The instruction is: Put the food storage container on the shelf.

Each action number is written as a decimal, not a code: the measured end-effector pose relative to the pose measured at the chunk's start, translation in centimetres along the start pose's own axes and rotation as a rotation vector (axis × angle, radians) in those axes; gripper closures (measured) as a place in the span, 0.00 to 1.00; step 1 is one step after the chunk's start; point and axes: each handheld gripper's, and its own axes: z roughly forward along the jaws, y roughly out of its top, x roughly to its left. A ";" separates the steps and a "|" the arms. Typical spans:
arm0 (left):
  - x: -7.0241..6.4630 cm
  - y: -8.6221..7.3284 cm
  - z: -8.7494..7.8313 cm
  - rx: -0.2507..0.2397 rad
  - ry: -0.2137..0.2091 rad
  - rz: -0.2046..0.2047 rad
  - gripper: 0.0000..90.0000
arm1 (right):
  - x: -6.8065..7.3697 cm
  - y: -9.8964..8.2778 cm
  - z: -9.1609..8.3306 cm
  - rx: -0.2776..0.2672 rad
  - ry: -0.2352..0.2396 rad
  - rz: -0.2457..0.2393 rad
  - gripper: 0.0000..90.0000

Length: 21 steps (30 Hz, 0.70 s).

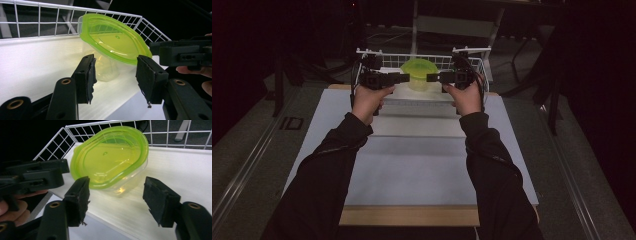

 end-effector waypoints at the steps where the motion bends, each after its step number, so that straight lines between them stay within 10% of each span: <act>1: -0.1 -0.1 -0.1 -0.003 -0.006 0.000 0.55 | 0.0 -0.1 -0.1 -0.002 0.000 -0.010 0.38; 12: -2.2 -1.5 -1.6 -0.014 -0.027 0.053 0.47 | 0.3 -1.8 -1.7 -0.020 0.020 -0.067 0.24; 21: -4.1 -2.3 -2.6 -0.038 -0.111 0.124 0.16 | 0.6 -3.3 -2.9 -0.023 0.038 -0.106 0.21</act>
